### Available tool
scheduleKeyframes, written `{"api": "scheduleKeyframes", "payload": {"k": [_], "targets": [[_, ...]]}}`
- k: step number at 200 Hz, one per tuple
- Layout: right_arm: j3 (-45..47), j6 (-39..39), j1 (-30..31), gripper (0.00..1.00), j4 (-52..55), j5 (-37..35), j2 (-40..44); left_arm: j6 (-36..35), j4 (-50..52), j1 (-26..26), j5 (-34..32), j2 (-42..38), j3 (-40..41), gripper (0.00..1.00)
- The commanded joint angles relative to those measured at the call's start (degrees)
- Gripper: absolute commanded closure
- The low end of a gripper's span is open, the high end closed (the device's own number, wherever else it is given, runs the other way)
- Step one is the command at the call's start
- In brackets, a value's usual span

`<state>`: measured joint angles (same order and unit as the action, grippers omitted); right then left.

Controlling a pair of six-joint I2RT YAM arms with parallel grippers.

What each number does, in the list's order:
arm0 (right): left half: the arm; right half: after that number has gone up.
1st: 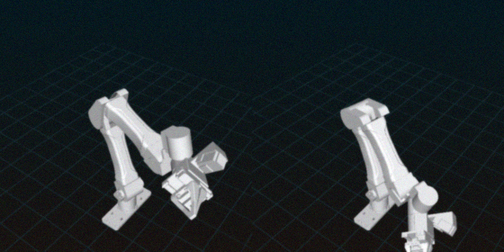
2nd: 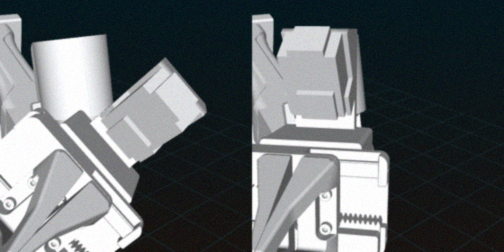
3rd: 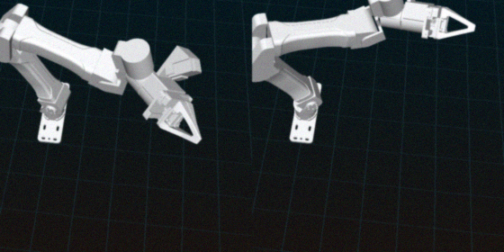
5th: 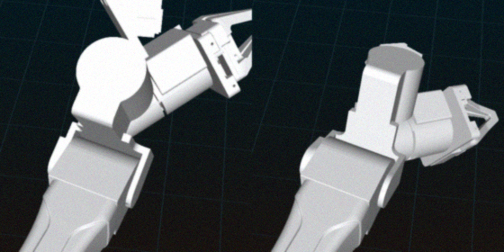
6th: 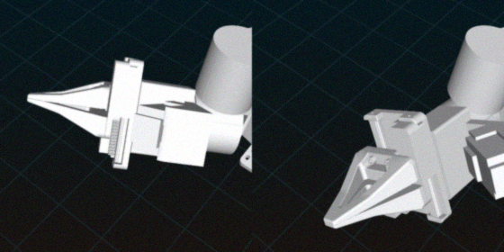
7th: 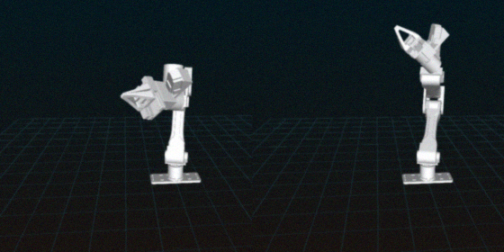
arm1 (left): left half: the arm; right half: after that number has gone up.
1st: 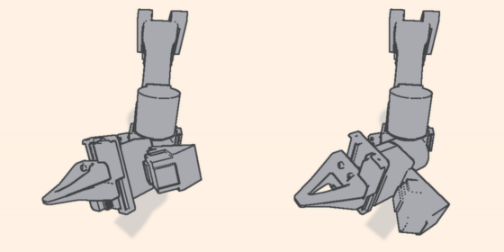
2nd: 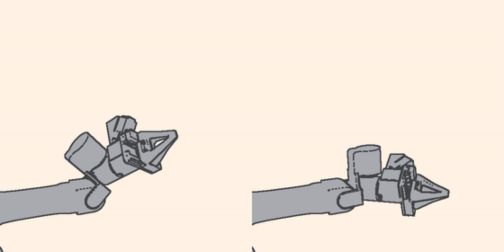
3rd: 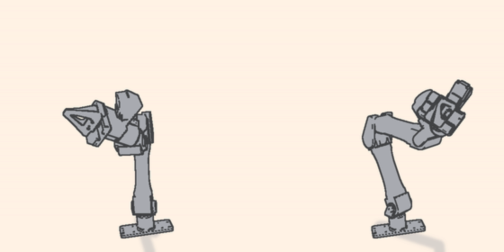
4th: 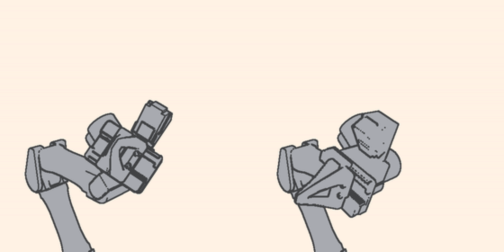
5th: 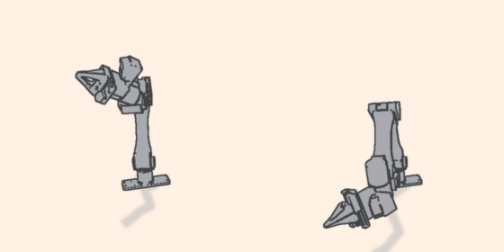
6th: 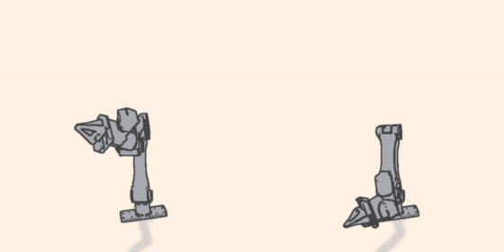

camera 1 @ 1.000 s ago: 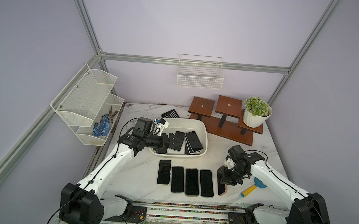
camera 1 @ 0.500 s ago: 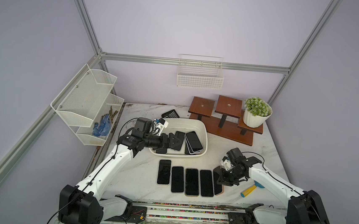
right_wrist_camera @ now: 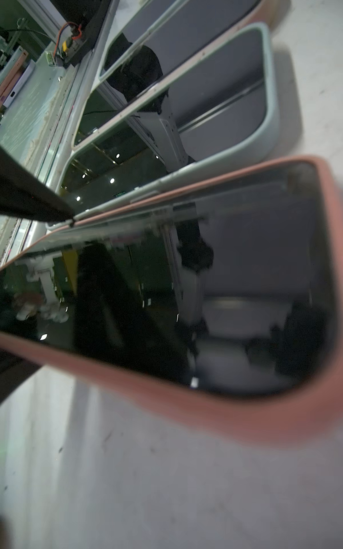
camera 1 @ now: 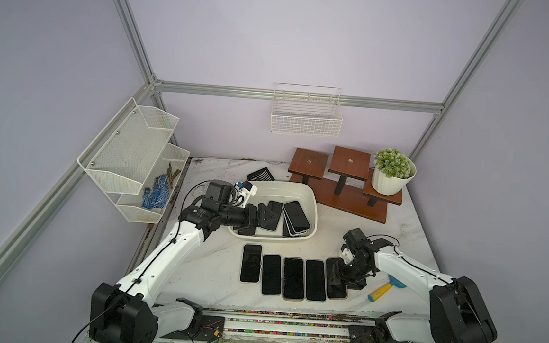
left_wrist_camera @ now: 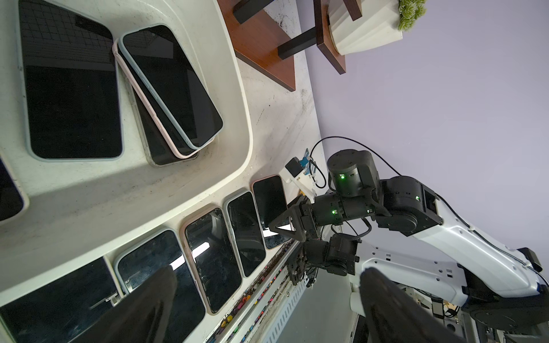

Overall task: Take the phone out of the storage box
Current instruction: Place the phone at the center of the board, then pick up the phone from the storage box.

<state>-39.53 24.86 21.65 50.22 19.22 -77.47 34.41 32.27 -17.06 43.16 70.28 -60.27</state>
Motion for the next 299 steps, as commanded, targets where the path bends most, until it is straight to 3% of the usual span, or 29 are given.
{"api": "scheduleKeyframes", "payload": {"k": [1, 50, 103, 140, 170, 235, 299], "targets": [[-0.45, 0.93, 0.36, 0.25, 1.88, -2.44, 1.51, -0.32, -1.5, -0.29, -0.17, 0.27, -1.43, 0.0], [-4.29, 1.24, 0.32, 0.07, 6.8, -7.72, 4.05, -0.57, -1.32, -0.27, -0.69, 1.5, -2.2, 0.0], [-16.63, 0.68, 0.32, 0.04, 13.5, -17.48, 6.56, -1.67, 0.53, -0.21, -2.68, 2.4, -3.28, 0.0], [-28.67, -0.85, 0.41, 0.04, 10.12, -11.2, 5.97, -2.47, 2.78, 0.11, -5.42, 3.01, -4.2, 0.0], [-36.36, -2.32, 2.06, 0.03, 7.48, -2.76, -1.71, -2.33, 4.04, 0.74, -8.01, 2.82, -4.28, 0.0], [-60.96, -14.65, 8.91, 0.0, 14.52, -7.28, -27.47, -1.34, 5.97, 3.42, -9.6, -0.67, -2.03, 0.0], [-74.72, -21.02, 10.17, 0.0, 15.0, -11.29, -43.76, -1.08, 8.45, 4.31, -11.87, -6.09, 0.75, 0.0]]}}
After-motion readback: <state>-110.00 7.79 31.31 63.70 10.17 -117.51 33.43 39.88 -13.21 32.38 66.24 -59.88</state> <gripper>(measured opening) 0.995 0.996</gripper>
